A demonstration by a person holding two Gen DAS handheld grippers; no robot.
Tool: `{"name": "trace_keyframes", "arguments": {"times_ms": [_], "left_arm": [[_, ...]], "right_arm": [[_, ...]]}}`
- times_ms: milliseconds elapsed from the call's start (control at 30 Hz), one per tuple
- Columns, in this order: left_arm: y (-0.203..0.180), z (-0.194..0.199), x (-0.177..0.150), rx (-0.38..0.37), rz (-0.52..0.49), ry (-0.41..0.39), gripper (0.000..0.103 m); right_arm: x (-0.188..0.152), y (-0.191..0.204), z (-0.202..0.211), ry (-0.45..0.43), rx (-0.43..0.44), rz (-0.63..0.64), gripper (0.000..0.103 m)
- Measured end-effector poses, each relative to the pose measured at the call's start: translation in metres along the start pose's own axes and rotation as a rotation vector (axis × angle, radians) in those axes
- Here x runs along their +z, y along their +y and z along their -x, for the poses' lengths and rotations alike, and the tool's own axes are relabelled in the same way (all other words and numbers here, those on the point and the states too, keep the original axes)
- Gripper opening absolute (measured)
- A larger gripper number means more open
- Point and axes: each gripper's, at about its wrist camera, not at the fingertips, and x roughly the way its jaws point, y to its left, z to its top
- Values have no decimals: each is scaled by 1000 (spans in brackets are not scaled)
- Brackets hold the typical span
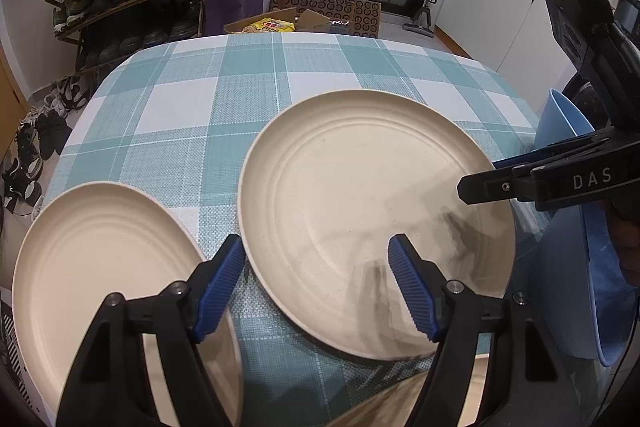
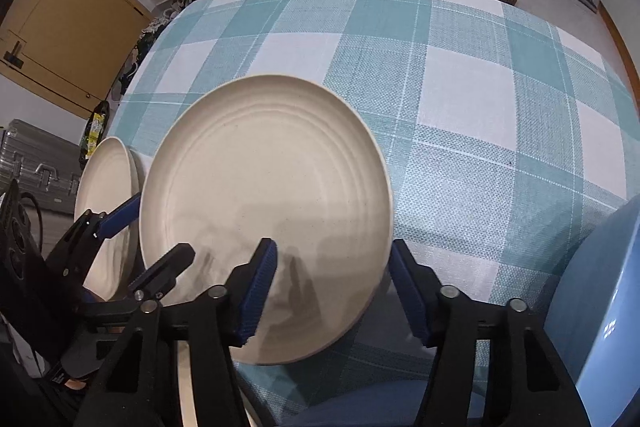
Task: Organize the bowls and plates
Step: 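Close the left gripper on the large cream plate rim while the right gripper grips it too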
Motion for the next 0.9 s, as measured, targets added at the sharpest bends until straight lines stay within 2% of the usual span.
{"name": "trace_keyframes", "arguments": {"times_ms": [100, 267, 467, 567, 900], "left_arm": [[0, 0, 0, 3, -2, 0, 73], [-2, -2, 0, 12, -8, -3, 73], [3, -1, 0, 26, 10, -12, 53], [6, -1, 0, 28, 19, -13, 46], [10, 4, -1, 30, 48, -28, 42]], "right_arm": [[0, -2, -3, 9, -3, -1, 50], [-1, -2, -6, 17, 5, -1, 50], [-4, -3, -3, -7, -20, 4, 47], [-6, -4, 1, -28, -35, 8, 39], [-15, -7, 15, -106, -53, 44, 26]]}}
